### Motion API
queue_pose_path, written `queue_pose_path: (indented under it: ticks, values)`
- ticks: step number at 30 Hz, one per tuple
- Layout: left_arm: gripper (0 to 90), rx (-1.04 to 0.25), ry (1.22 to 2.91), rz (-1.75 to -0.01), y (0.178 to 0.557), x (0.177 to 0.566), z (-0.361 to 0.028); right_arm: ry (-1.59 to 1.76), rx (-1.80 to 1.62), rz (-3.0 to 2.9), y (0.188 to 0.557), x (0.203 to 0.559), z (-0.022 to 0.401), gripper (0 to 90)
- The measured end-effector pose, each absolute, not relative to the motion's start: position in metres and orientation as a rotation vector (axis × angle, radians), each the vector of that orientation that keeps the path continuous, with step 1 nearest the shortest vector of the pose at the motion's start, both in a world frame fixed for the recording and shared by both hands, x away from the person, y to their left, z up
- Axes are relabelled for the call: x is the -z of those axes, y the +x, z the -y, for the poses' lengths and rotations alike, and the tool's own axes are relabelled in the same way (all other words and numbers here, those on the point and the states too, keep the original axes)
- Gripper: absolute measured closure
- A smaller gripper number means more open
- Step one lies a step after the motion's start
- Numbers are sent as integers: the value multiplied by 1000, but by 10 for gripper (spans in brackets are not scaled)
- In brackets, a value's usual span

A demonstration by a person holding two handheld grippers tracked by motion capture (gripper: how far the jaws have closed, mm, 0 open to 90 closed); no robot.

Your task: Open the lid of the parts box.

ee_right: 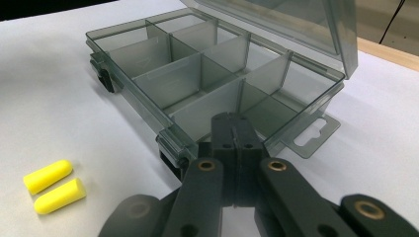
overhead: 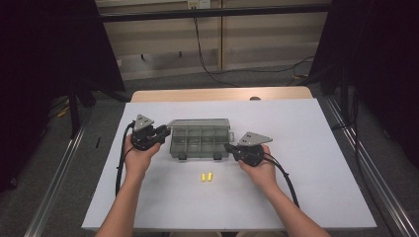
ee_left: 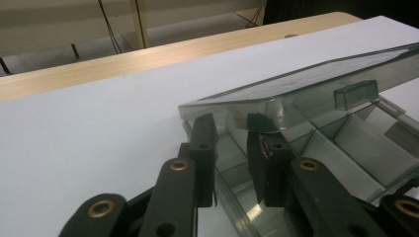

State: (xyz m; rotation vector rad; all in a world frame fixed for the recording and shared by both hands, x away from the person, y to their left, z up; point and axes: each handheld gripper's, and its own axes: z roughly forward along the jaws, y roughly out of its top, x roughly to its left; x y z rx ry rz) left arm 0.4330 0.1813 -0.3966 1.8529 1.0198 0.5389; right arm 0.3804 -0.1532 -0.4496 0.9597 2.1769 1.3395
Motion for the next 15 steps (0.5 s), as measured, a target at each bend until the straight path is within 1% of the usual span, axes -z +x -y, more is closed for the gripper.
queue_pose_path:
  ticks: [15]
  values:
    - [757,-552,1843,-1044,446,396,-178,956,-1339,-2176,381,450,153,900]
